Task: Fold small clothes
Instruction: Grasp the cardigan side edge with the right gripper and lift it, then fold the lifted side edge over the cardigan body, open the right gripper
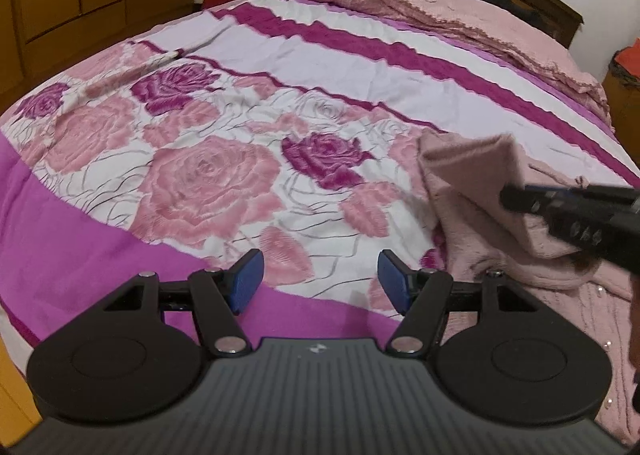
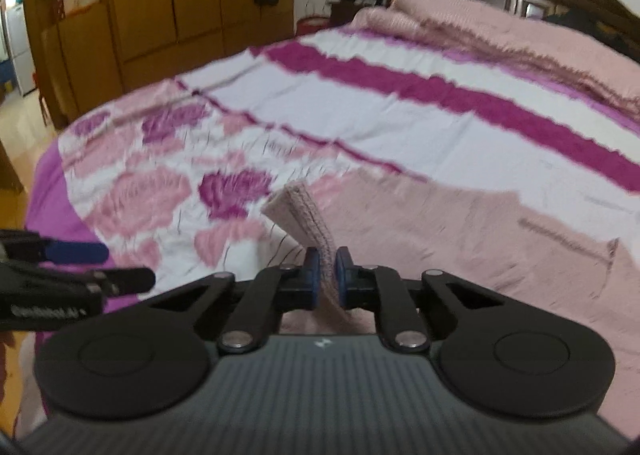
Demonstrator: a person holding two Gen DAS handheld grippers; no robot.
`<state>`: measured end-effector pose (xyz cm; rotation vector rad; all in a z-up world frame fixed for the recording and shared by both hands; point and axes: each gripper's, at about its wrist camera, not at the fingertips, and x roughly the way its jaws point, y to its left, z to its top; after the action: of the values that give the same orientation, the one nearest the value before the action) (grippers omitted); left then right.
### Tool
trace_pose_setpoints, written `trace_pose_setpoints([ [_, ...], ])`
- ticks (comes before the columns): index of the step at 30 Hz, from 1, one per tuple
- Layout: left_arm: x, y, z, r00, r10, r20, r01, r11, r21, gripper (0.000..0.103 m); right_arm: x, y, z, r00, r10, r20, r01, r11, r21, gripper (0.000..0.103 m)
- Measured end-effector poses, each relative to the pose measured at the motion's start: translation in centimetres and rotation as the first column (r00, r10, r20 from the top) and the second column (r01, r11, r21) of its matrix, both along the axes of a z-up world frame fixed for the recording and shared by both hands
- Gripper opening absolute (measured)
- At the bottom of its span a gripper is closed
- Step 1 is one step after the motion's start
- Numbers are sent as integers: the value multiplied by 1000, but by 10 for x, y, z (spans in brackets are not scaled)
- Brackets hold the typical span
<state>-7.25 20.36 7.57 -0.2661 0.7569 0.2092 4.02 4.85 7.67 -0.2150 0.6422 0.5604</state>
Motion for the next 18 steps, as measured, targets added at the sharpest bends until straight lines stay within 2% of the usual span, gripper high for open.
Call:
trace_pose_setpoints([
  [9, 19, -27, 23, 994, -101, 48, 101, 995, 4, 70, -4, -61, 34, 990, -117, 78, 111, 991, 75, 11],
  [18, 55, -77, 37, 966, -245, 83, 243, 969, 37, 70, -11, -131, 36, 947, -312, 68, 302, 944, 132, 11],
])
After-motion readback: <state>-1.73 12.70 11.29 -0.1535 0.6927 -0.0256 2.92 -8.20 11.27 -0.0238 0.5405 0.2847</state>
